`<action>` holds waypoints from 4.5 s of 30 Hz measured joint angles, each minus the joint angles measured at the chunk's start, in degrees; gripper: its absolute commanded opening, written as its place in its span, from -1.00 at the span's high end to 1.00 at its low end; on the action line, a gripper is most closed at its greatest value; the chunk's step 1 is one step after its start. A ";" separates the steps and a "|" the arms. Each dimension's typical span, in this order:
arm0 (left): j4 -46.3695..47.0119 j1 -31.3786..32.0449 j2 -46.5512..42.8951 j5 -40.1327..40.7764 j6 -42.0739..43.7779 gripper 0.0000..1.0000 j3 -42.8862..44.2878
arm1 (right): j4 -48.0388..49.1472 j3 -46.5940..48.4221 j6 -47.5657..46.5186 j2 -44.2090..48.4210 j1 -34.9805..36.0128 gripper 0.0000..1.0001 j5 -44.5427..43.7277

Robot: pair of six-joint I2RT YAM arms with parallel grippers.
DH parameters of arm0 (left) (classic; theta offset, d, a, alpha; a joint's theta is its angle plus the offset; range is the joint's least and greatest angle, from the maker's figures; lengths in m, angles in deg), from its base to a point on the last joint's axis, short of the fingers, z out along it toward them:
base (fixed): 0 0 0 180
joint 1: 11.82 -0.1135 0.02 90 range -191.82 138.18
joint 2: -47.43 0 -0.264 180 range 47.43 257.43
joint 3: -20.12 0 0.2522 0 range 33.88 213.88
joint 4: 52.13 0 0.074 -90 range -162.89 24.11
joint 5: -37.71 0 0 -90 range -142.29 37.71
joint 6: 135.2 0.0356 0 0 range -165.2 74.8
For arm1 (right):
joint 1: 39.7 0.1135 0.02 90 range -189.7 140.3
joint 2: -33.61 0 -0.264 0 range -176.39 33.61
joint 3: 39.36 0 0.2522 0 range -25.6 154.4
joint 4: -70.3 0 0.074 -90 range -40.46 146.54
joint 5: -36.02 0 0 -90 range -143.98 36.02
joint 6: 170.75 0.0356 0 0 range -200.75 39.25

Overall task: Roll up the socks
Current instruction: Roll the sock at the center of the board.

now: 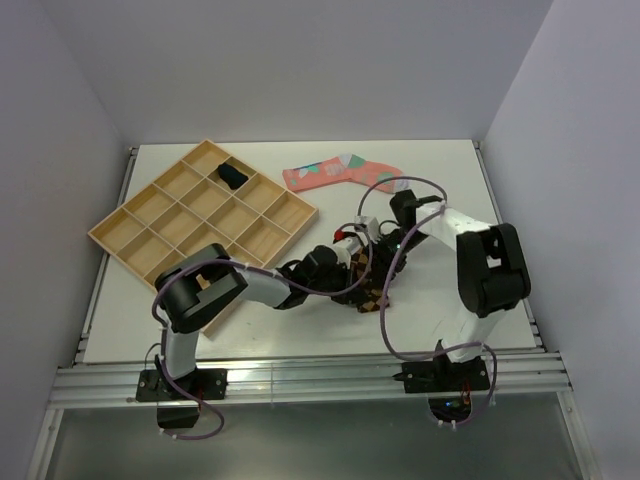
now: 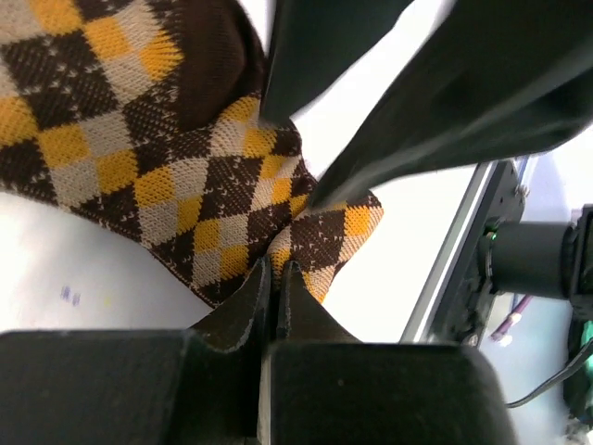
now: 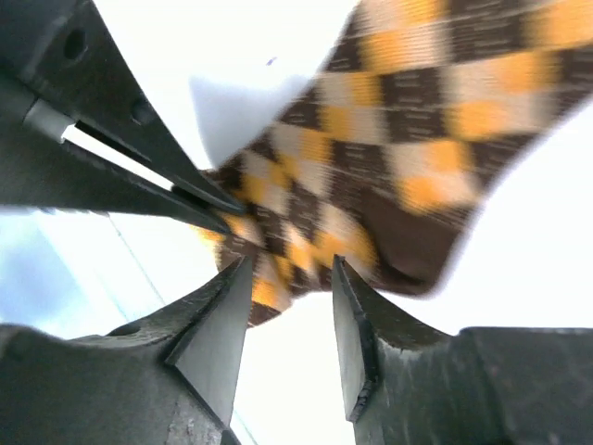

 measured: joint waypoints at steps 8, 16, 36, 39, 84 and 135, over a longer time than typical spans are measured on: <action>-6.69 1.86 -5.29 7.54 -8.96 0.99 -3.28 | 9.66 -4.70 6.23 11.74 -0.13 0.04 -5.84; -20.72 4.70 -4.48 10.19 -11.56 0.99 5.40 | 13.81 -12.37 6.27 24.00 -0.66 0.04 -8.98; -26.08 -2.36 5.64 -11.43 -17.99 0.99 14.36 | 14.64 -27.71 -9.07 48.41 9.07 0.09 -12.39; -26.01 -2.99 7.17 -14.51 -18.34 0.99 15.43 | 14.75 -29.68 -9.73 49.37 13.92 0.00 -13.94; -16.87 -8.50 10.60 -25.33 -23.71 0.74 12.22 | 19.58 -26.71 -6.75 28.68 23.10 0.74 -20.44; 5.75 -0.02 -6.49 4.33 21.66 0.03 -5.05 | -12.48 7.89 -1.05 -15.02 4.81 0.77 2.25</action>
